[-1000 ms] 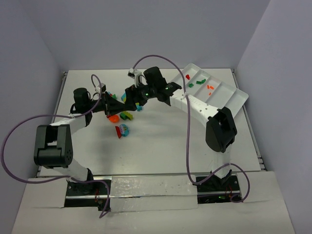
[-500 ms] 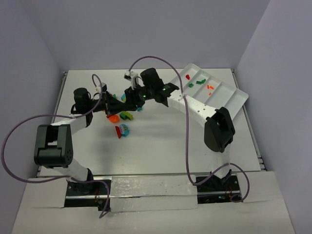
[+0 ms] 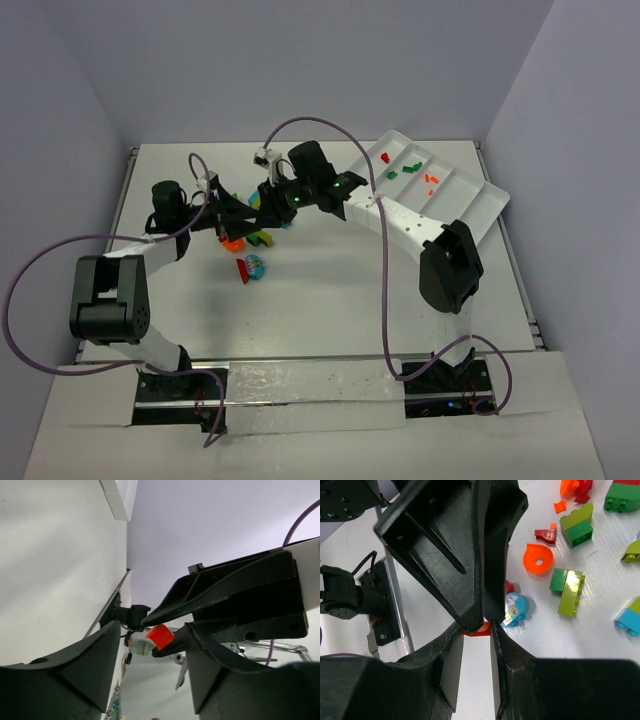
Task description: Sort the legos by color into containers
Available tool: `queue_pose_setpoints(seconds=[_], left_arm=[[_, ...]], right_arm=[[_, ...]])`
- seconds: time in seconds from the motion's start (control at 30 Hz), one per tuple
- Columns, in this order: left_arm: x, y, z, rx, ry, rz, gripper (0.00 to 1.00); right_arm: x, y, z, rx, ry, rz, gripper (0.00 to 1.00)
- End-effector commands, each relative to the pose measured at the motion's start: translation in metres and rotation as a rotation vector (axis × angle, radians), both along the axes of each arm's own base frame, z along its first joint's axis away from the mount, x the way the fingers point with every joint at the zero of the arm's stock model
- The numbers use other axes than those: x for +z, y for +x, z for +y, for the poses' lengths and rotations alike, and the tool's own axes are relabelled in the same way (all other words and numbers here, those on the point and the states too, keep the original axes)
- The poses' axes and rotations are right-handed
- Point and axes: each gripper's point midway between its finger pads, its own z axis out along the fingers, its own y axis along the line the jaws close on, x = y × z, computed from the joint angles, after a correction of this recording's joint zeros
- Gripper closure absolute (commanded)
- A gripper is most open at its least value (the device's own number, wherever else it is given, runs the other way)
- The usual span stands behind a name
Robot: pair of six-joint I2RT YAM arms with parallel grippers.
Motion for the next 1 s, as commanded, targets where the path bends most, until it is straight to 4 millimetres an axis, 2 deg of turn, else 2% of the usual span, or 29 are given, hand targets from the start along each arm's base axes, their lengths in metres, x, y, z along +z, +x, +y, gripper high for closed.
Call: queue_pose_setpoints(seconds=[0.0, 0.1, 0.17, 0.27, 0.3, 0.33, 0.37, 0.4, 0.47, 0.57, 0.63, 0.7, 0.77, 0.8, 0.87, 0.9, 0.93, 0.97], left_arm=[[0.009, 0.005, 0.006, 0.004, 0.059, -0.092, 0.29], [0.024, 0.008, 0.011, 0.030, 0.091, -0.163, 0.27], [0.037, 0.012, 0.022, 0.071, 0.107, -0.215, 0.26], [0.043, 0.020, 0.034, 0.114, 0.176, -0.272, 0.25], [0.042, 0.027, 0.044, 0.150, 0.244, -0.341, 0.24], [0.042, 0.032, 0.051, 0.187, 0.299, -0.324, 0.24], [0.049, 0.039, 0.057, 0.200, 0.379, -0.413, 0.24], [0.047, 0.036, 0.058, 0.192, 0.399, -0.397, 0.24], [0.050, 0.050, 0.077, 0.248, 0.593, -0.493, 0.26], [0.050, 0.054, 0.094, 0.292, 0.765, -0.545, 0.27], [0.045, 0.060, 0.109, 0.328, 0.896, -0.578, 0.27], [0.035, 0.063, 0.121, 0.332, 1.013, -0.608, 0.27], [0.023, 0.067, 0.134, 0.342, 1.108, -0.601, 0.27], [0.017, 0.067, 0.138, 0.330, 1.143, -0.598, 0.27], [0.003, 0.070, 0.147, 0.325, 1.193, -0.564, 0.27], [-0.002, 0.070, 0.149, 0.317, 1.211, -0.558, 0.28], [-0.004, 0.070, 0.152, 0.320, 1.225, -0.552, 0.28], [-0.009, 0.070, 0.154, 0.322, 1.238, -0.546, 0.27]], right_arm=[[0.028, -0.005, -0.008, -0.002, 0.049, -0.042, 0.74], [0.029, -0.003, -0.021, -0.022, 0.051, -0.026, 0.79], [0.029, -0.001, -0.032, -0.039, 0.050, -0.017, 0.79], [0.029, 0.009, -0.054, -0.080, 0.040, -0.005, 0.79], [0.028, 0.017, -0.071, -0.116, 0.030, 0.000, 0.79], [0.028, 0.021, -0.082, -0.139, 0.020, -0.013, 0.79], [0.025, 0.034, -0.103, -0.191, -0.002, -0.026, 0.79], [0.024, 0.034, -0.110, -0.205, -0.008, -0.029, 0.79], [0.015, 0.062, -0.166, -0.337, -0.061, -0.040, 0.79], [0.003, 0.082, -0.220, -0.457, -0.141, -0.062, 0.79], [-0.007, 0.096, -0.256, -0.537, -0.204, -0.074, 0.79], [-0.021, 0.121, -0.307, -0.660, -0.288, -0.077, 0.79], [-0.029, 0.140, -0.341, -0.743, -0.346, -0.085, 0.79], [-0.044, 0.150, -0.361, -0.792, -0.395, -0.067, 0.79], [-0.043, 0.166, -0.376, -0.834, -0.415, -0.074, 0.80], [-0.057, 0.171, -0.386, -0.854, -0.443, -0.041, 0.79], [-0.051, 0.176, -0.389, -0.869, -0.445, -0.058, 0.79], [-0.054, 0.185, -0.391, -0.880, -0.454, -0.057, 0.79]])
